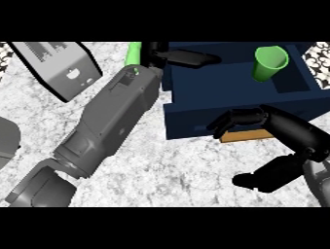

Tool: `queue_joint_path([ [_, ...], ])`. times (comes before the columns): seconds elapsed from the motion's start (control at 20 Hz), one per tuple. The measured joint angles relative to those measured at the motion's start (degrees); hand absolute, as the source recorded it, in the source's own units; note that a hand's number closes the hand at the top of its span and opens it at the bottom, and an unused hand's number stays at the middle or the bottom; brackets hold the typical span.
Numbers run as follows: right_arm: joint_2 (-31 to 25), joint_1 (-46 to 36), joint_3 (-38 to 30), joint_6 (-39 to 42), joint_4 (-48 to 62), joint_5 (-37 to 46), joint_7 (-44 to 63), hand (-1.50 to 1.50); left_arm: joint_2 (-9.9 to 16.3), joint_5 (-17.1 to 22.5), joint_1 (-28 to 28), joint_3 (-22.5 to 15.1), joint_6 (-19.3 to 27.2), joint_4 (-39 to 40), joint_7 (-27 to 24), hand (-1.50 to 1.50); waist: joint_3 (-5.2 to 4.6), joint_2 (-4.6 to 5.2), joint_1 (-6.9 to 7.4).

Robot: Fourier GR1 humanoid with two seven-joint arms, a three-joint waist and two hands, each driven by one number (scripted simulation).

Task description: Pick up the cup, place it into the drawer and close the drawer

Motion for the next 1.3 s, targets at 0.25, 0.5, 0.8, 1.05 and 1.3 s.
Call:
queue_joint_path([
  [0.25,0.85,2.83,4.58,-5.41,4.19,13.84,-3.60,-1.50,0.09,1.36,2.42,0.62,-1.76,-0.67,-2.24,-1.50,0.01,-0.41,3.21],
  [0.5,2.58,2.05,8.87,-10.20,16.40,23.97,-9.28,-1.50,0.72,1.73,5.11,1.62,-3.15,-2.79,-3.38,-1.50,0.02,-0.65,5.64],
  [0.8,5.06,-4.89,9.87,-15.66,37.46,31.41,-16.68,1.50,3.01,1.99,10.10,2.04,-5.90,-6.95,-3.90,-1.50,0.07,-0.56,8.63],
  [1.05,5.47,-12.67,5.81,-20.16,52.03,32.64,-24.89,1.50,5.58,2.37,13.80,2.06,-8.10,-10.92,-2.57,-1.50,0.02,-0.56,10.77],
  [1.3,4.56,-20.33,-0.09,-23.73,62.83,31.20,-29.99,1.50,6.95,2.53,17.41,1.57,-10.15,-14.13,-1.96,-1.50,0.22,0.11,12.61],
])
